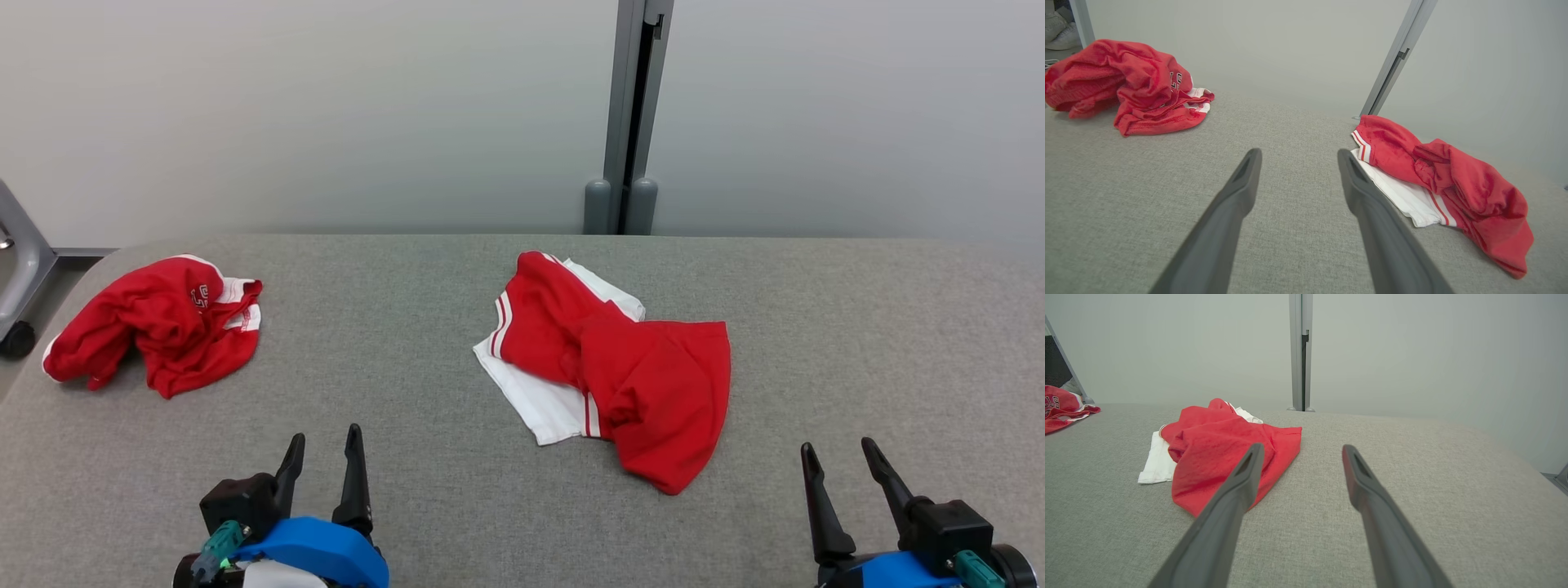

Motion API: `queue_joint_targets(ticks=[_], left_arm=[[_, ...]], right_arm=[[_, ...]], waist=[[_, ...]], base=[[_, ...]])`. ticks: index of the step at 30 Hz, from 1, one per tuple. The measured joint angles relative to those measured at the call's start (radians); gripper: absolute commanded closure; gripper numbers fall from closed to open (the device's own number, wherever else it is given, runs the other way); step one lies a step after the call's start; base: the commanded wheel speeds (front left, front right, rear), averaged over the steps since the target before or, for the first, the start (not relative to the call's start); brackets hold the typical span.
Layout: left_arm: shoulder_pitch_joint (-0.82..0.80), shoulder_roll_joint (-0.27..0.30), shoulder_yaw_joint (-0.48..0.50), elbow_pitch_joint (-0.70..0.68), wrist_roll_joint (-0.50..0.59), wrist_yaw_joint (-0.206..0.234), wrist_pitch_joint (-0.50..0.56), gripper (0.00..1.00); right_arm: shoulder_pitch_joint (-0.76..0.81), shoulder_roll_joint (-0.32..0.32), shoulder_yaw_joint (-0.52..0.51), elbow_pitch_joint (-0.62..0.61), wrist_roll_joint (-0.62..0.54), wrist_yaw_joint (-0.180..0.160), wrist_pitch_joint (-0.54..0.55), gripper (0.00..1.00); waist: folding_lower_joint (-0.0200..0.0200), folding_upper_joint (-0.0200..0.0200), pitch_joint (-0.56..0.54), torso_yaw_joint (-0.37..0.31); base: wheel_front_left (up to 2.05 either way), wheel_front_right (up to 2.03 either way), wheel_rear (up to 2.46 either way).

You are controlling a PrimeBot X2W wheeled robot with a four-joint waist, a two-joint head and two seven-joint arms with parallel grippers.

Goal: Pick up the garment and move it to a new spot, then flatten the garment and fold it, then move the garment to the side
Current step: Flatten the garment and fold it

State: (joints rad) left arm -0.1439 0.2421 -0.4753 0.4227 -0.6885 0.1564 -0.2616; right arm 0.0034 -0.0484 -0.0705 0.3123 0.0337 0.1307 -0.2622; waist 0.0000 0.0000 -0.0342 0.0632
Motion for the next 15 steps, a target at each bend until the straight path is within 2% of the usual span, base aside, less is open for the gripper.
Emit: queue_joint_targets(ticks=[15], left_arm=[[-0.004, -0.018, 0.007, 0.023, 0.021, -0.022, 0.0, 0.0]], right_arm=[[-0.012, 0.0, 0.001, 0.01, 0.0, 0.0, 0.0, 0.0]], waist=[[0.0, 0.0, 0.013, 0.002]], base=[[0.0, 0.0, 0.0]])
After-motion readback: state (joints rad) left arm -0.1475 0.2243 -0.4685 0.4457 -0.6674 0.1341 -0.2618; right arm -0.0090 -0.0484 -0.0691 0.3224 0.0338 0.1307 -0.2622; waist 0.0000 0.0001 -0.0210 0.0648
